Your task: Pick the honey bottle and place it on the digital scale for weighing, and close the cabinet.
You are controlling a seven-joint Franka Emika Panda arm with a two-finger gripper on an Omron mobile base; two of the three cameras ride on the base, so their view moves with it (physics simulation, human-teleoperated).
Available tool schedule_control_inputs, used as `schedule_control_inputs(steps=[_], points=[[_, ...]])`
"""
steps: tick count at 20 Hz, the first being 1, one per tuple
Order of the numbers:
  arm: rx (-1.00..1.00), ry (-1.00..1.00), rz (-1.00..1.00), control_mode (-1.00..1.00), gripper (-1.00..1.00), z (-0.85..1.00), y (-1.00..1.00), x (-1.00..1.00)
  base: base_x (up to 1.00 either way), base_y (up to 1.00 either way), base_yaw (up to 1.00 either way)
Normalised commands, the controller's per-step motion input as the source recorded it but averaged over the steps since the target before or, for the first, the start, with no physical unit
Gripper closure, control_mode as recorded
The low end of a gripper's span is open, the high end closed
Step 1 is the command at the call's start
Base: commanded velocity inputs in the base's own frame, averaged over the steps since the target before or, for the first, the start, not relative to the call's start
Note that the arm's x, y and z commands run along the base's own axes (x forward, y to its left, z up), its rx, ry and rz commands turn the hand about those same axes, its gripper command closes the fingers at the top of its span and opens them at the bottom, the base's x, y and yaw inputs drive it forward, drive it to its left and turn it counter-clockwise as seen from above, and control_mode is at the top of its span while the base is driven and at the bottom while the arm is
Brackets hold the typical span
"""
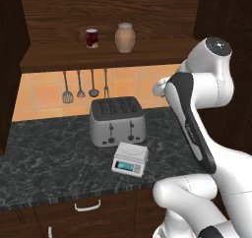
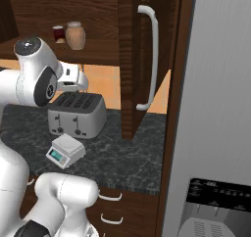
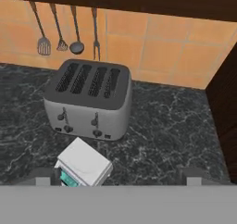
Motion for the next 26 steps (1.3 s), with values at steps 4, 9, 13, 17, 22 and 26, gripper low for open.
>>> schedule_control_inputs(steps=[4,9,13,17,22,26], points=[[0.00,-0.35,0.13,-1.00,-1.00,0.46,0.33,-0.02,0.00,0.00,0.00],[0.00,-0.27,0.14,-1.00,-1.00,0.74,0.25,0.00,0.00,0.00,0.00],[0.00,-0.20,0.09,-1.00,-1.00,0.58,0.05,0.00,0.00,0.00,0.00],[0.01,-0.11,0.00,-1.00,-1.00,0.25,0.00,0.19,0.00,0.00,0.00],[0.05,-0.05,0.01,-1.00,-1.00,0.40,0.00,0.16,0.00,0.00,0.00],[0.06,-0.14,0.02,-1.00,-1.00,0.43,0.00,0.16,0.00,0.00,0.00]])
